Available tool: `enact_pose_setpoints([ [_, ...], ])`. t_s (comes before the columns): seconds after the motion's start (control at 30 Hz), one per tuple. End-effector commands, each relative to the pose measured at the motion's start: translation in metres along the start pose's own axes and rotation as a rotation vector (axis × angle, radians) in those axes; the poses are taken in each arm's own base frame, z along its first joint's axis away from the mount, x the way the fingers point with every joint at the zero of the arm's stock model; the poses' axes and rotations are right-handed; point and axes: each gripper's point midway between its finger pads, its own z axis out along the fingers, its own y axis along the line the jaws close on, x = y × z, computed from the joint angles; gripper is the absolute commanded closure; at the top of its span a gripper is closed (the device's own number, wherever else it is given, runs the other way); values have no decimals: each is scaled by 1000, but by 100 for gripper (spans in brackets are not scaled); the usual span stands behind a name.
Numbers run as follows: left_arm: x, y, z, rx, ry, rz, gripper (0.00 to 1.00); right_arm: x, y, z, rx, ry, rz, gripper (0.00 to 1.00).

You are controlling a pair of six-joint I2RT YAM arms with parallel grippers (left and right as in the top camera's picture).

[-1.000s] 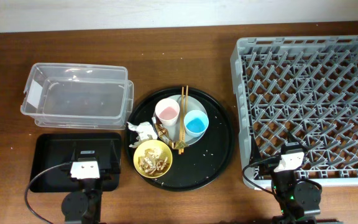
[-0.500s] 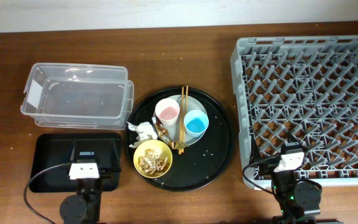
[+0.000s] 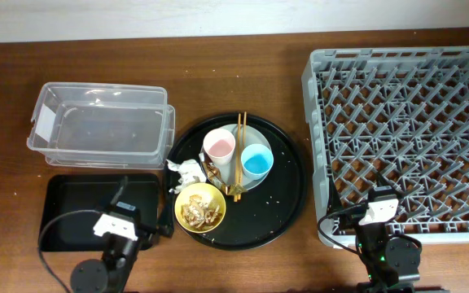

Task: Sort waste into correct bins and load items into the dishwasher rack
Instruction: 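Move the left gripper to the white tissue and grasp it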

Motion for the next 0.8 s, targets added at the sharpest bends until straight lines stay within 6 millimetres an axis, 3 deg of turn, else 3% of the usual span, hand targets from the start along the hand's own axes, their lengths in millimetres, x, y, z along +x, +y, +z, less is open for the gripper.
enact_pose_setpoints([
  [0.0, -51, -12, -15, 21, 72, -39, 1, 2, -3, 0, 14, 2, 13, 2],
  [0.27, -103, -20, -16, 33, 482, -191, 1, 2, -3, 0, 14, 2, 13, 2],
  [0.43, -120, -14, 5, 31, 654, -261, 1, 2, -3, 0, 14, 2, 13, 2],
  [0.67, -94, -6, 36, 17, 781, -393, 4, 2, -3, 0, 14, 2, 13, 2],
  [0.77, -66, -4, 37, -21, 910, -482, 30, 2, -3, 0, 14, 2, 13, 2],
])
